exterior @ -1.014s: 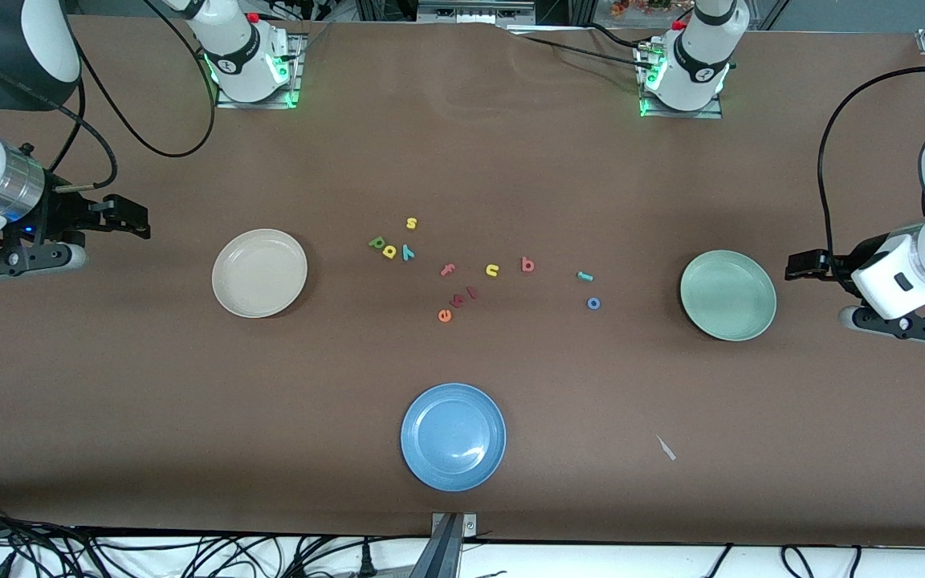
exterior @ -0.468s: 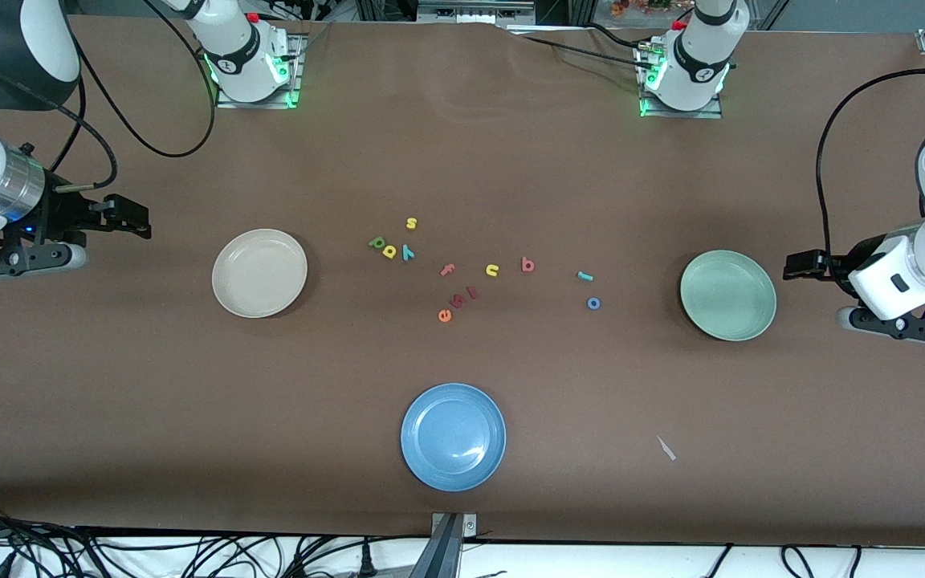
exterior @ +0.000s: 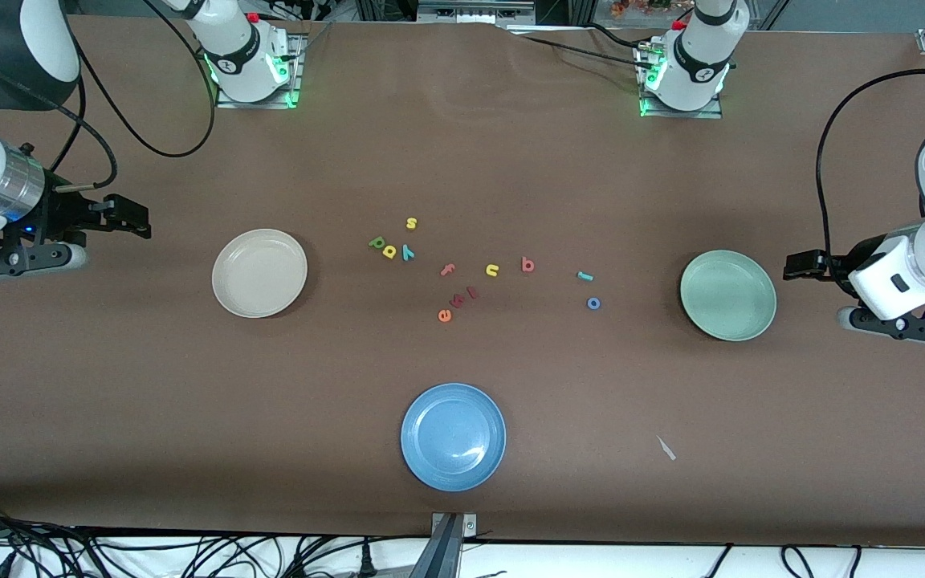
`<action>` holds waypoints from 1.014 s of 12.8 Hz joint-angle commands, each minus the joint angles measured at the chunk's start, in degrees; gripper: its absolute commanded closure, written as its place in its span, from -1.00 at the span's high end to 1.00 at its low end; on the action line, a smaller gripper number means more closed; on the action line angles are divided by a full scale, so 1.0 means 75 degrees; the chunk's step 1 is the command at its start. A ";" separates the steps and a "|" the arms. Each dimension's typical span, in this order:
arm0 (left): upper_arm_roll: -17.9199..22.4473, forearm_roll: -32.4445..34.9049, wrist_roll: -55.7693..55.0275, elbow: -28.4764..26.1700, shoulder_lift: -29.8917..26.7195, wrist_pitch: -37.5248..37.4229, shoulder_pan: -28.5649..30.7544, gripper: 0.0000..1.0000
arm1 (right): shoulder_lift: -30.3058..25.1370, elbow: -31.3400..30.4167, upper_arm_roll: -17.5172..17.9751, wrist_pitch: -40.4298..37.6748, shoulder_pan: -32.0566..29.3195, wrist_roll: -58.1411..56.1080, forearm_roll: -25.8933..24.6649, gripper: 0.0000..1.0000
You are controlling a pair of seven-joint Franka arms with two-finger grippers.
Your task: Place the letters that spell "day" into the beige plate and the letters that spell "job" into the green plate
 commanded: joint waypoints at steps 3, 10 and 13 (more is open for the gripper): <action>0.0018 -0.0167 0.0196 0.0022 0.0044 0.0028 0.0015 0.99 | -0.0021 0.0003 -0.0011 -0.0058 -0.0032 -0.0047 0.0148 1.00; 0.0018 -0.0179 0.0196 0.0010 0.0103 0.0028 0.0015 0.99 | -0.0032 -0.0009 -0.0023 -0.0082 -0.0032 -0.0071 0.0148 1.00; 0.0018 -0.0179 0.0196 0.0010 0.0103 0.0028 -0.0009 0.99 | -0.0032 -0.0009 -0.0023 -0.0082 -0.0032 -0.0071 0.0148 1.00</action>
